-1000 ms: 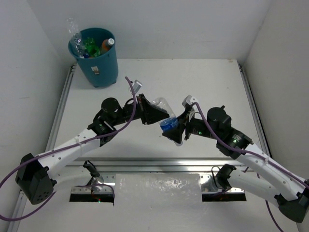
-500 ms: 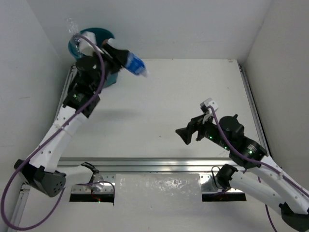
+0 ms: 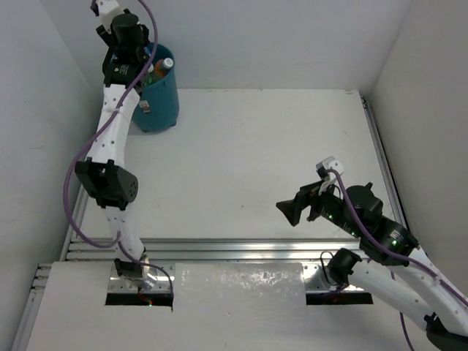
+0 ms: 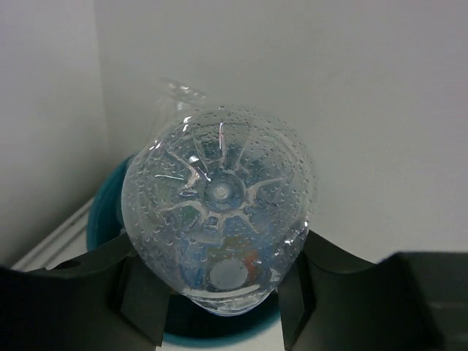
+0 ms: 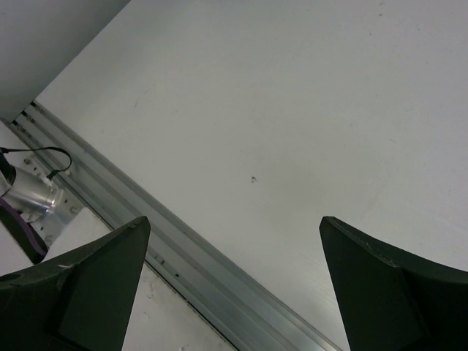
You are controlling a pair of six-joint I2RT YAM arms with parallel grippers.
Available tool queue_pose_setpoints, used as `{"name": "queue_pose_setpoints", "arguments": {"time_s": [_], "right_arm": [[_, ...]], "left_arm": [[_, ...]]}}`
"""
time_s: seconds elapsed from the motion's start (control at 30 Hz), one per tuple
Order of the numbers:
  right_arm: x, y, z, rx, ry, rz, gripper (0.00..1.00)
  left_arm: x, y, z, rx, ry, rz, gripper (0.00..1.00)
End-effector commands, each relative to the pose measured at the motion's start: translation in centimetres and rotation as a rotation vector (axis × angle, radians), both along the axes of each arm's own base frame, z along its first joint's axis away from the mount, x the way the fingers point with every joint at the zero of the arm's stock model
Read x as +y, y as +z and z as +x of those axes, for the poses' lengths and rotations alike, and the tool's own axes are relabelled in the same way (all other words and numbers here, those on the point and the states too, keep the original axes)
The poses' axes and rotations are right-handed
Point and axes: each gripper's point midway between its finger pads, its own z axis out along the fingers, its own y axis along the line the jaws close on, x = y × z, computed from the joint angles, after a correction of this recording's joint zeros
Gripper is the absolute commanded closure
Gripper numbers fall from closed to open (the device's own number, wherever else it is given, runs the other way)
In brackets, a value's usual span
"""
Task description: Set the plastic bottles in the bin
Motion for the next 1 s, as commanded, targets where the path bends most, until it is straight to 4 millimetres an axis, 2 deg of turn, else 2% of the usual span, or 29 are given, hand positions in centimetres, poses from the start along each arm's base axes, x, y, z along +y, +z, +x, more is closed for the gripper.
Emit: {"name": "queue_pose_setpoints", "arguments": {"time_s": [0.0,0.13,0.23,0.27,0.3,0.33,0.47,0.67,0.77,0.8,0.87,0.9,0.97], "right_arm": [[0.5,0.1,-0.4,0.005,0.032,0.010,0.01],[0.2,0.0,-0.3,-0.006,0.023,0.004,0.01],[0.2,-0.1,-0.2,-0.008,0.017,0.001,0.01],[0.2,-0.2,-0.2,-0.005,0.017,-0.002,0.01],[0.3,-0.4,-0.1,0.004,0.018,-0.008,0.01],[0.4,-0.5,-0.1,0.009,0.021,-0.012,0.01],[0.7,-0.8,-0.1,0.030,0.027,-0.014,0.01],[0.8,-1.1,0.0,0.044,0.029,-0.026,0.01],[0.6,-1.2,0.0,0.047,0.023,-0.034,0.01],[0.6,-1.2,0.0,0.046,0.021,-0.037,0.01],[0.4,-0.7,0.2,0.035,0.012,-0.039,0.01],[0.3,-0.5,0.2,0.030,0.009,-0.041,0.01],[-0.4,0.6,0.6,-0.002,-0.028,-0.045,0.01]], "left_arm": [[2.6,1.8,-0.1,0.002,0.067,0.090,0.98],[2.5,0.1,1.0,0.036,0.052,0.117,0.82],[2.4,-1.1,1.5,0.063,0.041,0.131,0.50],[2.4,-1.2,1.8,0.066,0.040,0.138,0.31],[2.3,-1.2,2.0,0.068,0.035,0.146,0.21],[2.1,-0.8,2.5,0.058,0.018,0.156,0.01],[1.6,-0.5,3.4,0.048,-0.016,0.195,0.00],[0.7,-1.3,4.4,0.048,-0.071,0.186,0.00],[0.1,-1.1,4.1,0.055,-0.099,0.162,0.00],[-0.2,0.3,3.1,0.033,-0.116,0.156,0.00],[-1.1,1.7,1.7,0.014,-0.157,0.132,0.00],[-1.2,3.5,-0.5,-0.008,-0.165,0.123,0.00],[-1.8,4.2,-2.9,-0.023,-0.194,0.081,0.00]]}}
